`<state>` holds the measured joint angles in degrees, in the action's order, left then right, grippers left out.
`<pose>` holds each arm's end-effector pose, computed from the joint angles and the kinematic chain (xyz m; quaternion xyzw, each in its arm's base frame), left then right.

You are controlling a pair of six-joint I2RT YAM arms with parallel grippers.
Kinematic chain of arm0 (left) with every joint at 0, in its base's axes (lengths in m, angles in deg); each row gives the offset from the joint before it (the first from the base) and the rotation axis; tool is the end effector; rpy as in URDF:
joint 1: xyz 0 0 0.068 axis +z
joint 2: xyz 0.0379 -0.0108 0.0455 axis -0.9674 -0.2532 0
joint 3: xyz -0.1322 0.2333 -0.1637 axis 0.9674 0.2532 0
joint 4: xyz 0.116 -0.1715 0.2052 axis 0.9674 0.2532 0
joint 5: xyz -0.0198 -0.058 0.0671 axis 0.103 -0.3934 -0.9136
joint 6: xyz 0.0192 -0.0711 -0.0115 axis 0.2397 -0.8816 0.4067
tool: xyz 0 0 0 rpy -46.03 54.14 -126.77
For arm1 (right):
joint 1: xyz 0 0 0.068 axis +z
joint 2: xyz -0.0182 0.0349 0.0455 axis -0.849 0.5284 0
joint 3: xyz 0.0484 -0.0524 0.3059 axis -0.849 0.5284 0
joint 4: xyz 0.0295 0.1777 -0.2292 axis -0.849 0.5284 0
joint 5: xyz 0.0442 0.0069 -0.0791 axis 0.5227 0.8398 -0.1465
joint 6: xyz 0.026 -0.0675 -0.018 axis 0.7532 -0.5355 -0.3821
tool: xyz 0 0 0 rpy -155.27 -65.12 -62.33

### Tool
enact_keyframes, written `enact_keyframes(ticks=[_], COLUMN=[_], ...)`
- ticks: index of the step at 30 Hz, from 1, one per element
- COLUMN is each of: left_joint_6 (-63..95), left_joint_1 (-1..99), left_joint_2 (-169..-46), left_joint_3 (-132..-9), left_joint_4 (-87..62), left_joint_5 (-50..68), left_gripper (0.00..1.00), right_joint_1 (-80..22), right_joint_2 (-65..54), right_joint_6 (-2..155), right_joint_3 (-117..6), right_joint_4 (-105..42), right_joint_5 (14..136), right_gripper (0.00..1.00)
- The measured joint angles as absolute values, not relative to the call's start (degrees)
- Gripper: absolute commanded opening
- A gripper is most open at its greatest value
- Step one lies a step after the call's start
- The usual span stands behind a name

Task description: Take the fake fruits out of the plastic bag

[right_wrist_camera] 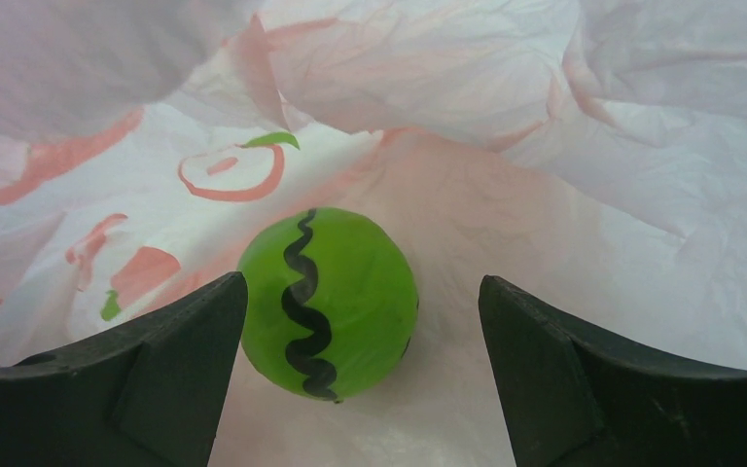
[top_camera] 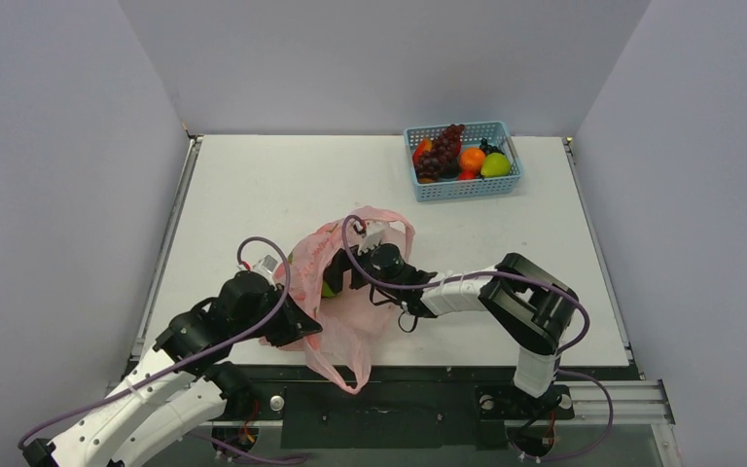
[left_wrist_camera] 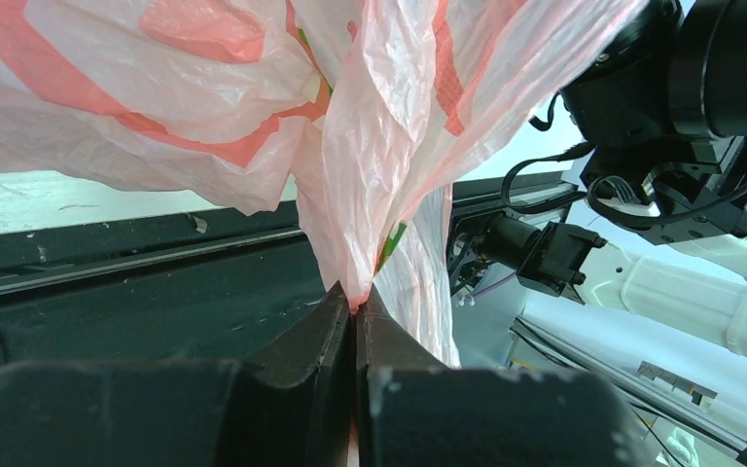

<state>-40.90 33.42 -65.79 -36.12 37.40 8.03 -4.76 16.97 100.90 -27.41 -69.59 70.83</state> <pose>0.0951 -0.0963 0.2715 -0.1824 0.8974 -0.3601 0.1783 0.2511 0.3441 0.1733 -0.1748 0.7918 0.4112 0.4165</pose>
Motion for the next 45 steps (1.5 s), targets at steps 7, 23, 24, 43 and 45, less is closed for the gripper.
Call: enact_keyframes(ticks=[7, 23, 24, 43, 45], left_joint_6=[-41.1, -41.5, -41.6, -42.6, -42.6], left_joint_1=[33.4, 33.4, 33.4, 33.4, 33.4], left_joint_2=[-67.1, -65.4, -65.3, -64.0, -64.1], left_joint_3=[-35.2, -33.4, -33.2, -32.4, -32.4], left_joint_4=[35.9, 35.9, 35.9, 36.1, 36.2], left_joint_5=[8.1, 8.1, 8.1, 8.0, 8.0], left_gripper=[0.0, 0.0, 0.0, 0.0, 0.0], right_joint_1=[-3.7, -1.4, -1.4, -1.4, -1.4], right_joint_2=[17.5, 24.1, 24.1, 24.7, 24.7], right_joint_6=[98.5, 93.1, 92.9, 91.5, 91.5], right_joint_3=[-27.6, -33.4, -33.9, -36.6, -36.6], right_joint_4=[-68.1, -66.2, -65.9, -65.1, -65.1], right_joint_5=[72.1, 72.6, 72.4, 71.6, 71.6], right_gripper=[0.85, 0.86, 0.85, 0.29, 0.23])
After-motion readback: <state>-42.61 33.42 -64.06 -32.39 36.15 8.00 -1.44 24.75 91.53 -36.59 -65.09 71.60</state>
